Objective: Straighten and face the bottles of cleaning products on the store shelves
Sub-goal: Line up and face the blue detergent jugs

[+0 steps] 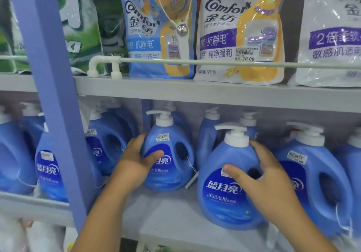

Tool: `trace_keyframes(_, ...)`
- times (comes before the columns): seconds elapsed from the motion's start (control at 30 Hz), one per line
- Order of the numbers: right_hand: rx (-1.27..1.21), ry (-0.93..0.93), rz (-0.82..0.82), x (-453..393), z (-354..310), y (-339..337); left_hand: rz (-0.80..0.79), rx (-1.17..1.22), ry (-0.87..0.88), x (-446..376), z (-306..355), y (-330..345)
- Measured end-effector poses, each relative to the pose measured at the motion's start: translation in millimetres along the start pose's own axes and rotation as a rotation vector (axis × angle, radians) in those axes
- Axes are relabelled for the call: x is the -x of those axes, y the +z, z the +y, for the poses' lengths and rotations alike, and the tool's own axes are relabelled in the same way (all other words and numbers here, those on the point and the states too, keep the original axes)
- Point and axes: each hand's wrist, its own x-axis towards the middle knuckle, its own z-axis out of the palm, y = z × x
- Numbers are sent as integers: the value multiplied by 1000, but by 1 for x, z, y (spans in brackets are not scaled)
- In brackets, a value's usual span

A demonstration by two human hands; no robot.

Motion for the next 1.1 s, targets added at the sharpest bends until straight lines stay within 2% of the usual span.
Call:
trace_keyframes(0.1, 1, -6, 15, 0, -1, 4, -7, -80, -33, -19, -3, 6)
trace_keyframes(0.33, 11, 0, 14, 0, 7, 9, -34, 56, 14, -43, -13, 21)
trace_keyframes(0.5, -103, 63, -152, 7, 11, 25, -40, 113, 14, -54, -25, 23)
trace_keyframes(0.6, -166, 97, -195, 6, 11, 38, -51, 100, 37, -51, -19, 26)
trace_keyframes(0.7, -184, 102, -212, 2, 11, 51, 133, 65, 66, -27, -11, 27)
trace_keyframes(0.77, -200, 92, -215, -3, 8, 64, 215, 269, 64, 3, -6, 25)
trace_keyframes(0.83, -183, 62, -242, -10, 5, 80, 95, 432, 35, 28, -3, 26)
trace_keyframes(0.9, -132, 36, -351, -16, 6, 93, -13, 383, 39, 41, -7, 31)
trace_keyframes(0.93, -98, 32, -394, -20, 5, 96, -14, 315, 56, 43, -10, 32)
trace_keyframes(0.97, -74, 33, -376, -25, 4, 96, 14, 280, 52, 42, -15, 31)
trace_keyframes(1.0, -77, 51, -283, -32, 4, 93, 35, 295, 36, 40, -18, 29)
trace_keyframes(1.07, -93, 79, -6, -55, 1, 78, 55, 334, 17, 34, -27, 22)
trace_keyframes(1.1, -66, 72, 82, -71, -2, 70, 68, 333, 16, 33, -30, 19)
